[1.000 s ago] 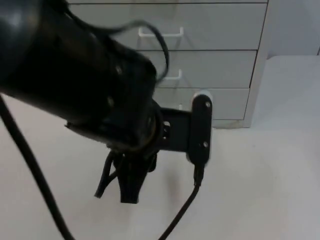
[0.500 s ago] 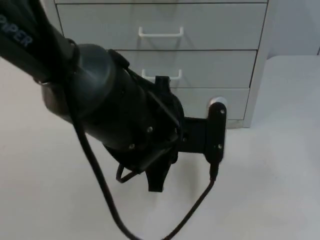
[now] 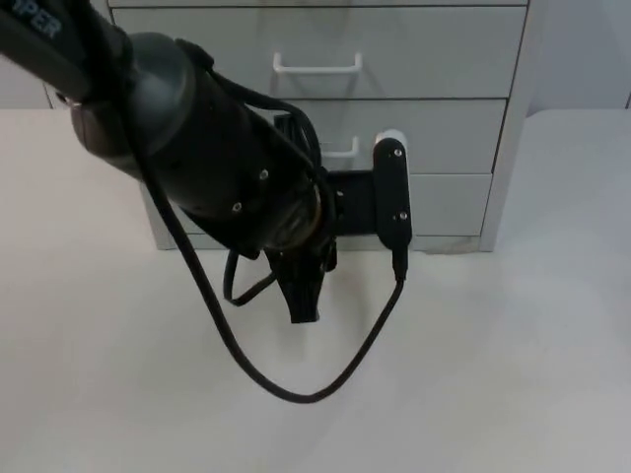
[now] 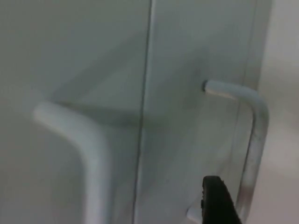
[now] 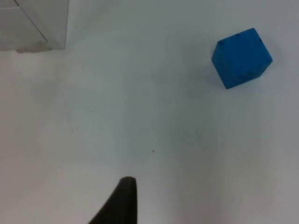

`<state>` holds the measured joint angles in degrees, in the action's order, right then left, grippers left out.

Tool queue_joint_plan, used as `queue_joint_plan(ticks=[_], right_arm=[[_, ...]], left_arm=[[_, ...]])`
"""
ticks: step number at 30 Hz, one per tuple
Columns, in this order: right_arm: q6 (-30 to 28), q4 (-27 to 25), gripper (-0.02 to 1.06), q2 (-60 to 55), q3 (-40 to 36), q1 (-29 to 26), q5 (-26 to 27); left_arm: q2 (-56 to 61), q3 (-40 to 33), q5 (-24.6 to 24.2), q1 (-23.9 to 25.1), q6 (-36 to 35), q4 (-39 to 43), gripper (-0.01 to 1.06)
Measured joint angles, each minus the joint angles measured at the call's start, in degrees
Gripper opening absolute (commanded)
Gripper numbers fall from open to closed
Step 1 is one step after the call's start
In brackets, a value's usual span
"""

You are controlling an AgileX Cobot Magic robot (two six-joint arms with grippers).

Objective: Open the drawer with the left hand, place the block into the drawer with the right hand, then close the drawer with the left hand.

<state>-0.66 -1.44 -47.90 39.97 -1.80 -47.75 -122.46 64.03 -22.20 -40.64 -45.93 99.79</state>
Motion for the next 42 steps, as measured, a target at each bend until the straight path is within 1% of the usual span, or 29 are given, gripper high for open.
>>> queue_joint_plan(ticks=[6,9,17,20,21,22,25,26,27,28,29,37,41,42], right_arm=[[0.00,0.00,1.05,0.00,0.00,0.00,0.00],[0.00,-0.11,1.05,0.00,0.00,0.00,0.00],[0.00,-0.11,1.05,0.00,0.00,0.00,0.00],[0.00,-0.11,1.05,0.00,0.00,0.00,0.00],[-0.15,-0.11,1.05,0.00,0.00,0.00,0.00],[-0.15,-0.26,1.05,0.00,0.00,0.00,0.00],[-0.15,-0.26,1.05,0.00,0.00,0.00,0.00],[-0.15,-0.26,1.05,0.00,0.00,0.00,0.00],[-0.15,-0.26,1.05,0.00,0.00,0.00,0.00],[-0.15,-0.26,1.05,0.00,0.00,0.00,0.00],[-0.15,-0.26,1.05,0.00,0.00,0.00,0.00],[-0.15,-0.26,1.05,0.00,0.00,0.00,0.21],[-0.15,-0.26,1.05,0.00,0.00,0.00,0.35],[-0.15,-0.26,1.05,0.00,0.00,0.00,0.35]], left_arm=[[-3.21,2.17,-0.15,0.00,1.15,0.00,0.44],[-4.42,3.74,-2.95,0.00,1.76,0.04,0.44],[-5.40,5.07,-3.10,-0.47,2.04,-0.37,0.43],[-5.81,5.29,-3.35,-0.48,2.04,-0.37,0.35],[-6.18,5.29,-3.72,-0.48,2.13,0.01,0.35],[-6.27,5.41,-4.12,-0.60,2.13,0.01,0.31],[-6.59,5.51,-4.78,-0.69,2.16,0.01,0.17],[-6.59,5.51,-4.78,-0.69,2.16,0.01,0.10],[-6.73,5.51,-5.16,-0.83,2.26,-0.14,0.10],[-6.77,5.62,-5.29,-0.83,2.87,-0.47,0.03],[-6.77,5.84,-5.43,-0.83,3.92,-1.11,0.00],[-6.77,6.45,-5.60,-1.27,9.41,-6.44,0.00],[-6.18,6.41,-6.35,-2.45,17.47,-14.33,0.00],[-6.18,6.41,-6.35,-2.45,17.47,-14.33,0.00]])
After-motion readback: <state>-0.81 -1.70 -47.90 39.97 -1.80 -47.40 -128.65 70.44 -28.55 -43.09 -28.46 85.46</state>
